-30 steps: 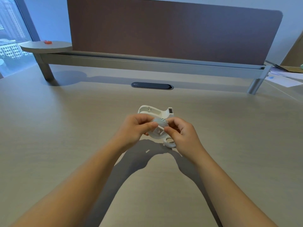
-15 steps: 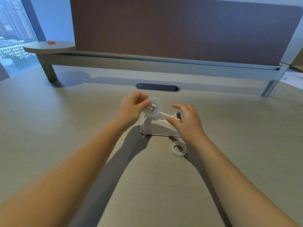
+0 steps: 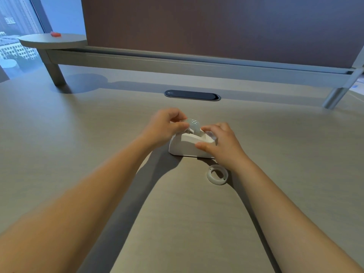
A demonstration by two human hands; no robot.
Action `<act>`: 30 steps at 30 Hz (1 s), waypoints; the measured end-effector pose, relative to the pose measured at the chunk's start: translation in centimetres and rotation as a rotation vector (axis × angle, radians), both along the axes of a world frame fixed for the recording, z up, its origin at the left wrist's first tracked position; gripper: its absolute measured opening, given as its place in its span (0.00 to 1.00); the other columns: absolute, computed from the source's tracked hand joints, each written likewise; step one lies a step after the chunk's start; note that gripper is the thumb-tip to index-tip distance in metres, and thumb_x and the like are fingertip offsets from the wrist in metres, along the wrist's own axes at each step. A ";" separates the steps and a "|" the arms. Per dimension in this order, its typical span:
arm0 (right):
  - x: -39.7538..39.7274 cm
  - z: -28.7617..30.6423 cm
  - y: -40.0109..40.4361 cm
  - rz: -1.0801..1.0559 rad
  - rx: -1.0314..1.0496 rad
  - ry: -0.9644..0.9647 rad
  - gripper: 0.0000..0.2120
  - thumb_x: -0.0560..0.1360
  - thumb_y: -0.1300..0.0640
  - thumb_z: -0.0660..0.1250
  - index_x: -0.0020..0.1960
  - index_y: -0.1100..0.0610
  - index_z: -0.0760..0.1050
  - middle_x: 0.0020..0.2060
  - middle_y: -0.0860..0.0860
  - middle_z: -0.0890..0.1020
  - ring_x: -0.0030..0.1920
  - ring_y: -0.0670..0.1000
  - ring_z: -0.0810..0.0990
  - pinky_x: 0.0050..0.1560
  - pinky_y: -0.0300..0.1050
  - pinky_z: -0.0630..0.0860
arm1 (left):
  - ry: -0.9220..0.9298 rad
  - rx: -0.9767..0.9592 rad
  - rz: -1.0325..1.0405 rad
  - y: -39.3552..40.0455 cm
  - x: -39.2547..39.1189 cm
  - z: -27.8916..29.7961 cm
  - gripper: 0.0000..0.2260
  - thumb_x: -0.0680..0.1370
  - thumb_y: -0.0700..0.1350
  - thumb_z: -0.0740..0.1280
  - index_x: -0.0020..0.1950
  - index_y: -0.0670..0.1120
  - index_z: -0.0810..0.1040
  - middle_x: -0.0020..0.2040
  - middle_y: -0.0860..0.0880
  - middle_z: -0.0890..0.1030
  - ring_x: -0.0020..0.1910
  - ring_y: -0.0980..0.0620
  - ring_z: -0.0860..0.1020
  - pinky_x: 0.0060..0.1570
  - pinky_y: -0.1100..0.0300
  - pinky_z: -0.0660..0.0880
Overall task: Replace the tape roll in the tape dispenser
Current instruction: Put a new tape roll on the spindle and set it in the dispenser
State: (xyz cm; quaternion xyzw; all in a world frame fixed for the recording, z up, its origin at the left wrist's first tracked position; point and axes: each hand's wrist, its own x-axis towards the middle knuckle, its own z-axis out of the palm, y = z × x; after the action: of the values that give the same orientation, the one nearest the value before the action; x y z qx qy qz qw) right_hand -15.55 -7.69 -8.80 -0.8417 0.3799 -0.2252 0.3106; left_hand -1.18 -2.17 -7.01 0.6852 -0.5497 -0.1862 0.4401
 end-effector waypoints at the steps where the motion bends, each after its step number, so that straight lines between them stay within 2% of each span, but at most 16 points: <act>1: 0.0 0.0 0.0 -0.002 0.005 -0.004 0.21 0.70 0.55 0.67 0.62 0.55 0.69 0.61 0.56 0.67 0.63 0.55 0.65 0.60 0.43 0.62 | -0.007 0.017 0.003 0.0 0.0 -0.1 0.07 0.73 0.40 0.64 0.49 0.40 0.76 0.43 0.47 0.76 0.43 0.52 0.73 0.43 0.64 0.71; 3: 0.1 -0.1 0.0 -0.005 0.013 -0.007 0.21 0.70 0.55 0.67 0.62 0.55 0.69 0.61 0.55 0.67 0.63 0.55 0.65 0.60 0.43 0.62 | 0.062 0.056 -0.014 0.0 0.2 -0.3 0.07 0.73 0.41 0.64 0.49 0.41 0.76 0.45 0.47 0.76 0.45 0.52 0.73 0.45 0.64 0.71; 5: 0.1 -0.1 0.1 -0.011 0.024 -0.008 0.21 0.70 0.55 0.67 0.62 0.55 0.69 0.61 0.56 0.67 0.64 0.55 0.64 0.63 0.45 0.63 | 0.234 0.096 -0.053 0.2 0.4 -0.4 0.06 0.74 0.43 0.63 0.50 0.44 0.74 0.44 0.50 0.76 0.45 0.53 0.74 0.48 0.64 0.71; 8: 0.1 -0.1 0.2 -0.019 0.037 -0.015 0.22 0.69 0.55 0.68 0.62 0.54 0.69 0.61 0.55 0.67 0.64 0.55 0.64 0.65 0.48 0.63 | 0.404 0.154 -0.045 0.0 0.5 -0.8 0.06 0.76 0.49 0.58 0.45 0.51 0.74 0.44 0.52 0.75 0.46 0.53 0.72 0.51 0.58 0.69; 11: 0.1 -0.2 0.2 -0.017 0.045 -0.023 0.21 0.69 0.55 0.68 0.62 0.54 0.69 0.61 0.55 0.67 0.64 0.55 0.65 0.67 0.51 0.64 | 0.490 0.170 -0.034 0.0 0.2 -1.1 0.08 0.76 0.49 0.58 0.41 0.50 0.73 0.40 0.49 0.75 0.40 0.53 0.72 0.42 0.60 0.70; 14: 0.2 -0.3 0.1 -0.020 0.049 -0.023 0.22 0.69 0.55 0.67 0.62 0.55 0.69 0.61 0.55 0.67 0.64 0.56 0.65 0.68 0.54 0.64 | 0.554 0.144 -0.027 -0.2 0.1 -1.4 0.07 0.76 0.46 0.59 0.39 0.48 0.73 0.38 0.49 0.75 0.36 0.53 0.72 0.38 0.61 0.69; 17: 0.2 -0.4 0.1 -0.023 0.051 -0.017 0.22 0.69 0.54 0.67 0.62 0.54 0.69 0.61 0.55 0.67 0.65 0.56 0.64 0.68 0.55 0.64 | 0.578 0.108 0.007 -0.4 0.0 -1.5 0.06 0.75 0.45 0.60 0.38 0.48 0.72 0.37 0.49 0.74 0.36 0.54 0.72 0.37 0.62 0.69; 21: 0.3 -0.3 0.1 -0.028 0.051 -0.001 0.22 0.69 0.54 0.67 0.62 0.54 0.69 0.61 0.55 0.67 0.64 0.55 0.64 0.67 0.55 0.64 | 0.490 0.115 0.000 -0.4 0.0 -1.4 0.06 0.75 0.46 0.60 0.39 0.49 0.73 0.39 0.50 0.75 0.38 0.55 0.72 0.38 0.63 0.69; 25: 0.0 0.4 -0.1 0.007 0.162 0.016 0.21 0.71 0.52 0.65 0.63 0.53 0.68 0.64 0.55 0.66 0.66 0.56 0.64 0.68 0.56 0.64 | 0.402 0.076 0.027 -0.4 -0.2 -1.3 0.08 0.75 0.46 0.61 0.50 0.44 0.74 0.39 0.52 0.75 0.38 0.58 0.73 0.36 0.68 0.72; 27: 0.2 1.0 -0.3 -0.037 0.154 -0.022 0.20 0.72 0.49 0.62 0.63 0.52 0.68 0.66 0.54 0.68 0.66 0.56 0.65 0.68 0.59 0.63 | 0.405 0.042 0.040 -0.4 -0.3 -1.2 0.11 0.75 0.44 0.62 0.53 0.41 0.75 0.38 0.53 0.75 0.37 0.59 0.72 0.31 0.75 0.71; 30: 1.1 1.8 0.0 -0.119 0.068 -0.137 0.16 0.74 0.49 0.58 0.58 0.53 0.74 0.60 0.56 0.76 0.64 0.59 0.69 0.66 0.61 0.64 | 0.409 0.039 0.051 -0.4 -0.4 -1.0 0.12 0.74 0.44 0.62 0.54 0.39 0.76 0.38 0.53 0.76 0.37 0.59 0.73 0.32 0.74 0.71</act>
State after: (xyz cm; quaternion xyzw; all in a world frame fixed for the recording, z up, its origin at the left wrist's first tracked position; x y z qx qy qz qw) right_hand -14.46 -7.73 -6.96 -0.7893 0.4145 -0.2874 0.3502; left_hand -1.53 -2.54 -7.97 0.6553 -0.4275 -0.3209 0.5337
